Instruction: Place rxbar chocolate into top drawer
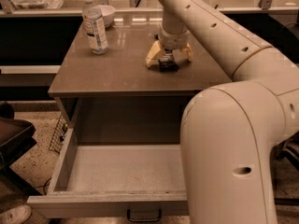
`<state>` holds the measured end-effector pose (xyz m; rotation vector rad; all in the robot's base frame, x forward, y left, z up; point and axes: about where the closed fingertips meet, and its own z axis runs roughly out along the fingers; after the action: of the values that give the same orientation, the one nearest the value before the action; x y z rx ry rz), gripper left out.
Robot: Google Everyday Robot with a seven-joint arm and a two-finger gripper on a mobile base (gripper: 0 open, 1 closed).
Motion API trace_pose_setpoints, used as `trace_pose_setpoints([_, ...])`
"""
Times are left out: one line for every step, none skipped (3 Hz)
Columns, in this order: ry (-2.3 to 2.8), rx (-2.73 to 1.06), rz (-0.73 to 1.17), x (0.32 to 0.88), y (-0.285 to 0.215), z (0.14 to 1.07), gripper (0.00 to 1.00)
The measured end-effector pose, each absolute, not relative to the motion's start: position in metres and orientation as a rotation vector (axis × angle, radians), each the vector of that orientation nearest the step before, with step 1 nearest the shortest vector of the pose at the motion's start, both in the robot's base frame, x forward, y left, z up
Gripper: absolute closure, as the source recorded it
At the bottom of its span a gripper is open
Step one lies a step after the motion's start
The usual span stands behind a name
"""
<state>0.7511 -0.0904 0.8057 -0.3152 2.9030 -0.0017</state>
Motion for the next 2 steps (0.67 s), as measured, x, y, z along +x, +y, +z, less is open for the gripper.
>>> trace_pose_setpoints([2.903, -0.317, -0.001, 0.7517, -0.0897, 0.8059, 0.48])
trace_pose_setpoints([2.903, -0.317, -0.001, 0.7517, -0.0897, 0.8139, 0.72])
